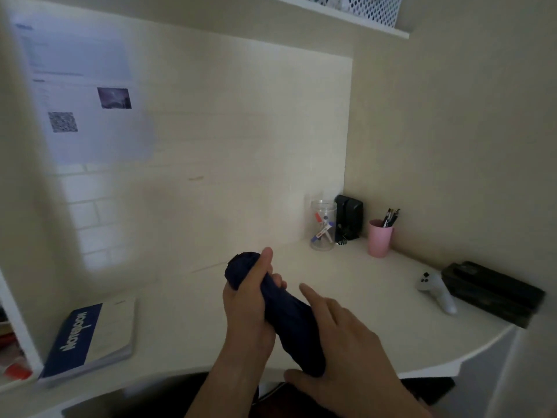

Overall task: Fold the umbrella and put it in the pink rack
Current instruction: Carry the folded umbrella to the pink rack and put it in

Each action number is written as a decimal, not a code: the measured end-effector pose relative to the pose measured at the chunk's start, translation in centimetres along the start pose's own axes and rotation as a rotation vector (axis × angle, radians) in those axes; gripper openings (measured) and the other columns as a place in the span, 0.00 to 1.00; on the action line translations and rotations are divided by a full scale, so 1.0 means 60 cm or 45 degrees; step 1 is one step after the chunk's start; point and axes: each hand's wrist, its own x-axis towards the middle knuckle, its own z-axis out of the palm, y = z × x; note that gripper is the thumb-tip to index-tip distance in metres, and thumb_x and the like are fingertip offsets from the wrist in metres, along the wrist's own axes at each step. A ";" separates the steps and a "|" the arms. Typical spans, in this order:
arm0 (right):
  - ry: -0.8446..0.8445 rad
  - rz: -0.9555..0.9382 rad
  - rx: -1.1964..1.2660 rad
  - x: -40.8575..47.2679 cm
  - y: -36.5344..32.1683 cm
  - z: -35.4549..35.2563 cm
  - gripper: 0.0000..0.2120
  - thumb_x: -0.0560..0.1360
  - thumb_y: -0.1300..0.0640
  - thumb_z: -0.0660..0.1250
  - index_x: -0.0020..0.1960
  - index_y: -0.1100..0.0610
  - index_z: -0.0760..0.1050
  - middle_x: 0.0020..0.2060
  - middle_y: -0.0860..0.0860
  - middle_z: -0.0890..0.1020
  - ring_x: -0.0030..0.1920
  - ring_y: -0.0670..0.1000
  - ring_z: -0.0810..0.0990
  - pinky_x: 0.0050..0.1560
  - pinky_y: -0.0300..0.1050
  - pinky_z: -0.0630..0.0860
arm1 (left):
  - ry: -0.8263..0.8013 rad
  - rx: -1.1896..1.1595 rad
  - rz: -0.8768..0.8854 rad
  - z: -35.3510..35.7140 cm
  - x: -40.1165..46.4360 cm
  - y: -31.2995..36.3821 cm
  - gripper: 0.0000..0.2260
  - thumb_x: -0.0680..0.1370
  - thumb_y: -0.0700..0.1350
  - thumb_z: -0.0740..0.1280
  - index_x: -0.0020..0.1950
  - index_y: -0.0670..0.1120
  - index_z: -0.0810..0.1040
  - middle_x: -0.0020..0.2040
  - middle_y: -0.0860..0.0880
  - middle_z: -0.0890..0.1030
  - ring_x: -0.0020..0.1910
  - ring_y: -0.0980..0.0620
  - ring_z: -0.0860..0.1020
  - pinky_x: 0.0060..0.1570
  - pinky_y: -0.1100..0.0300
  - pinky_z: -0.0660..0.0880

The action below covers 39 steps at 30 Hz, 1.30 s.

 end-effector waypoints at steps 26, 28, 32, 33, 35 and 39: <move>0.865 0.793 0.717 -0.360 0.316 -0.137 0.20 0.71 0.37 0.65 0.60 0.42 0.74 0.57 0.48 0.82 0.50 0.46 0.84 0.49 0.45 0.81 | -0.300 0.329 -0.548 0.119 -0.154 -0.257 0.14 0.77 0.46 0.72 0.62 0.45 0.80 0.54 0.46 0.86 0.53 0.46 0.85 0.42 0.52 0.82; 1.032 0.899 0.919 -0.414 0.354 -0.118 0.18 0.72 0.47 0.68 0.61 0.49 0.77 0.54 0.49 0.84 0.49 0.48 0.86 0.51 0.51 0.83 | -0.390 0.391 -0.632 0.154 -0.189 -0.332 0.14 0.78 0.46 0.72 0.63 0.45 0.79 0.54 0.45 0.86 0.53 0.46 0.84 0.44 0.51 0.82; 1.466 1.257 1.135 -0.537 0.465 -0.062 0.12 0.75 0.54 0.69 0.58 0.50 0.80 0.49 0.52 0.87 0.51 0.53 0.87 0.55 0.55 0.81 | -0.601 0.573 -0.867 0.204 -0.276 -0.516 0.16 0.79 0.48 0.71 0.66 0.47 0.78 0.57 0.45 0.84 0.56 0.45 0.83 0.49 0.49 0.82; 1.552 1.361 1.182 -0.567 0.496 -0.049 0.11 0.77 0.56 0.69 0.59 0.51 0.81 0.50 0.52 0.87 0.51 0.53 0.86 0.58 0.58 0.80 | -0.656 0.636 -0.951 0.212 -0.297 -0.566 0.16 0.79 0.49 0.70 0.66 0.46 0.78 0.59 0.44 0.83 0.57 0.45 0.83 0.48 0.49 0.82; 1.668 1.544 1.240 -0.615 0.562 -0.024 0.12 0.79 0.58 0.68 0.63 0.53 0.79 0.53 0.53 0.86 0.50 0.53 0.86 0.60 0.61 0.79 | -0.718 0.760 -1.144 0.225 -0.335 -0.661 0.13 0.80 0.46 0.69 0.62 0.44 0.79 0.60 0.41 0.82 0.58 0.43 0.81 0.46 0.49 0.82; 1.741 1.784 1.204 -0.668 0.701 0.010 0.16 0.79 0.62 0.68 0.66 0.53 0.73 0.58 0.53 0.80 0.48 0.49 0.83 0.58 0.57 0.80 | -0.856 1.030 -1.224 0.245 -0.368 -0.850 0.07 0.80 0.41 0.66 0.57 0.44 0.77 0.57 0.38 0.79 0.53 0.42 0.81 0.39 0.53 0.82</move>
